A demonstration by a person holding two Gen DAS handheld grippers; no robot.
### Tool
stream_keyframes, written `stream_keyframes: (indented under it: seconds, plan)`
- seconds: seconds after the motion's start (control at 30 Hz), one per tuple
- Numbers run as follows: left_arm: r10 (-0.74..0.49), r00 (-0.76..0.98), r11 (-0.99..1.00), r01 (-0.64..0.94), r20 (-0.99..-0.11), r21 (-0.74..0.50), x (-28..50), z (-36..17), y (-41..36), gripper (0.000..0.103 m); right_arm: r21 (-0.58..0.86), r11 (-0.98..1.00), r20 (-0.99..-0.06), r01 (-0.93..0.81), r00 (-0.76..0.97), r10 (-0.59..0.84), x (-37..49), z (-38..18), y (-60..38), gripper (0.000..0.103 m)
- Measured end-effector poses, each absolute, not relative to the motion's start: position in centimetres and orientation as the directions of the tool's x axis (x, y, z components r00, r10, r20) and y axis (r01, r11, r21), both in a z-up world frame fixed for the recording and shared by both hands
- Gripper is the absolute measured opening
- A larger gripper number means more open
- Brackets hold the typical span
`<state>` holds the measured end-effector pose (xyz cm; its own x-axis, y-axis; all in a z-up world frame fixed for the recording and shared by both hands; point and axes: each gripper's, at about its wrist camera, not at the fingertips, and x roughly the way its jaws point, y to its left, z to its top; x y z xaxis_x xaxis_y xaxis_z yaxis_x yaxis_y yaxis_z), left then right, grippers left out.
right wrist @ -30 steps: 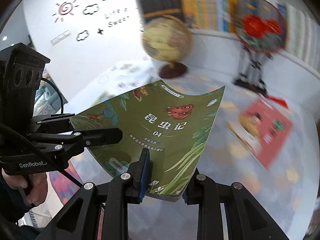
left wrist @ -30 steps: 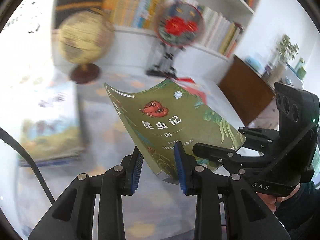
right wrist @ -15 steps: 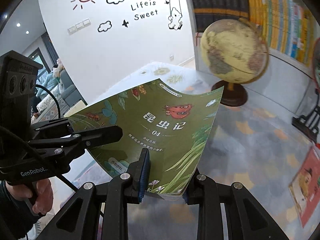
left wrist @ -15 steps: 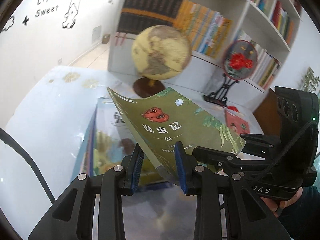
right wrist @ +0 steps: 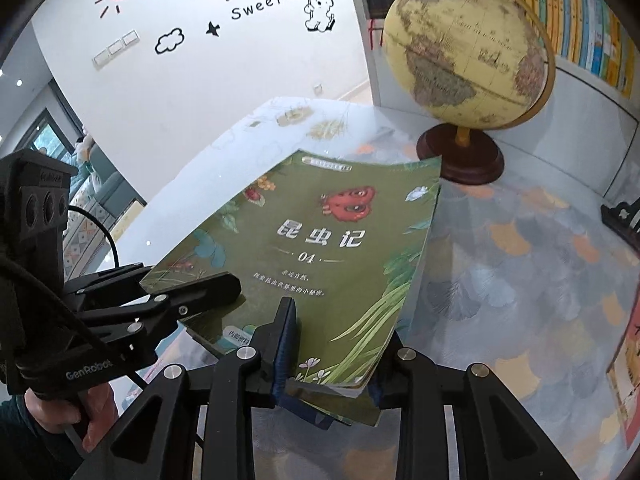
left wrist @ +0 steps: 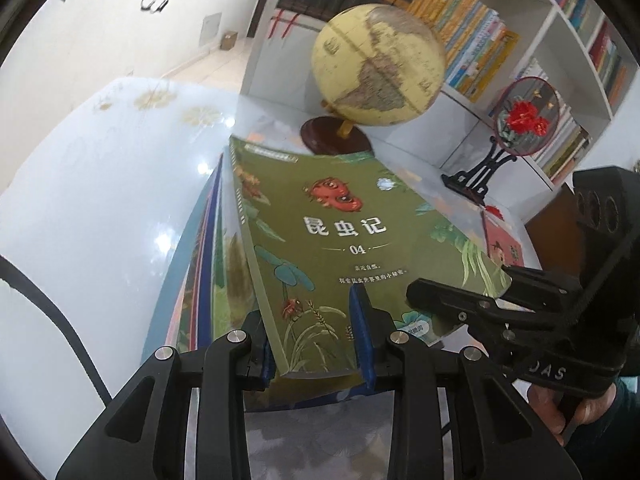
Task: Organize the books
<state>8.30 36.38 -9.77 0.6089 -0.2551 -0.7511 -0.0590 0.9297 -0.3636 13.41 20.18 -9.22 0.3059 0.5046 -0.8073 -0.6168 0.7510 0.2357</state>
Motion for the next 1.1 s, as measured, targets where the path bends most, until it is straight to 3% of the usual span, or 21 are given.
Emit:
stream_keyframes:
  seconds: [0.47, 0.53, 0.6, 0.8, 1.1]
  plan:
    - [-0.205, 0.562, 0.918, -0.175, -0.802, -0.357, 5.9, -11.9, 38.4, 0.028, 0.273, 0.757, -0.862, -0.593, 0.198, 0.466, 13.3, -12.2, 20.7, 0.039]
    - [-0.188, 0.568, 0.917, -0.191, -0.801, -0.35, 5.5, -11.8, 38.8, 0.03, 0.264, 0.752, -0.867, -0.604, 0.194, 0.459, 13.1, -12.4, 21.0, 0.05]
    - [-0.16, 0.573, 0.919, -0.211, -0.804, -0.333, 5.1, -11.6, 39.1, 0.03, 0.276, 0.742, -0.861, -0.611, 0.186, 0.473, 12.9, -12.5, 21.3, 0.054]
    - [-0.11, 0.59, 0.924, -0.237, -0.8, -0.302, 3.9, -10.5, 39.6, 0.03, 0.274, 0.719, -0.86, -0.638, 0.172, 0.481, 11.9, -12.5, 21.9, 0.054]
    - [-0.155, 0.615, 0.938, -0.154, -0.773, -0.31, 4.5, -8.3, 37.0, 0.03, 0.227, 0.766, -0.885, -0.602, 0.201, 0.42, 11.1, -12.5, 19.0, 0.055]
